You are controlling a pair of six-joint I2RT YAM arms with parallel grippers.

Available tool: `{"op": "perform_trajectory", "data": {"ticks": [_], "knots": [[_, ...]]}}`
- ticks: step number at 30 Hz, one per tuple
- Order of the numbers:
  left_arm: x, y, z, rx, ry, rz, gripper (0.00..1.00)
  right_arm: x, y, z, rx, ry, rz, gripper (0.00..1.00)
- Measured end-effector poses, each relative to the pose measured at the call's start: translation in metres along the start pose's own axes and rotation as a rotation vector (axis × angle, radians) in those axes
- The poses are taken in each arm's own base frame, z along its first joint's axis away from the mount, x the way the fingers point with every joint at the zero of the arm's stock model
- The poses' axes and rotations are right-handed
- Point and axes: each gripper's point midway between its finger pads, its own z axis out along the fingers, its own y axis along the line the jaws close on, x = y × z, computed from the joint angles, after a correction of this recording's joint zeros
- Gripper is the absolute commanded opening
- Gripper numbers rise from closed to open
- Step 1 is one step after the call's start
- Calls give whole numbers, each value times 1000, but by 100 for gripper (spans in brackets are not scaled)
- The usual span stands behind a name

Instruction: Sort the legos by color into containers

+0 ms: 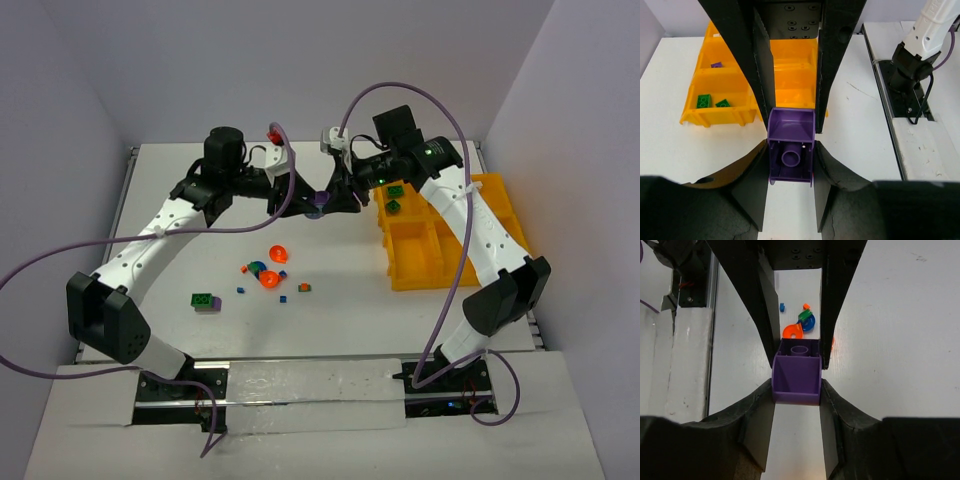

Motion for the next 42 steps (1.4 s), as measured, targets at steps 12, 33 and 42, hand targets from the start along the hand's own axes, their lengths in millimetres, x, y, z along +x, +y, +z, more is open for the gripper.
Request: {"op": "perform_trajectory", "data": {"ticks": [12,33,42], "knots": [[-5,14,-19,-142,7,-54,99,15,-26,-21,117,32,98,0],[10,121,-152,-865,53,-348,99,277,-185,-244,1008,567,794,0],[57,121,-169,-905,214,-392,99,323,-202,-238,1015,684,850,5]]}}
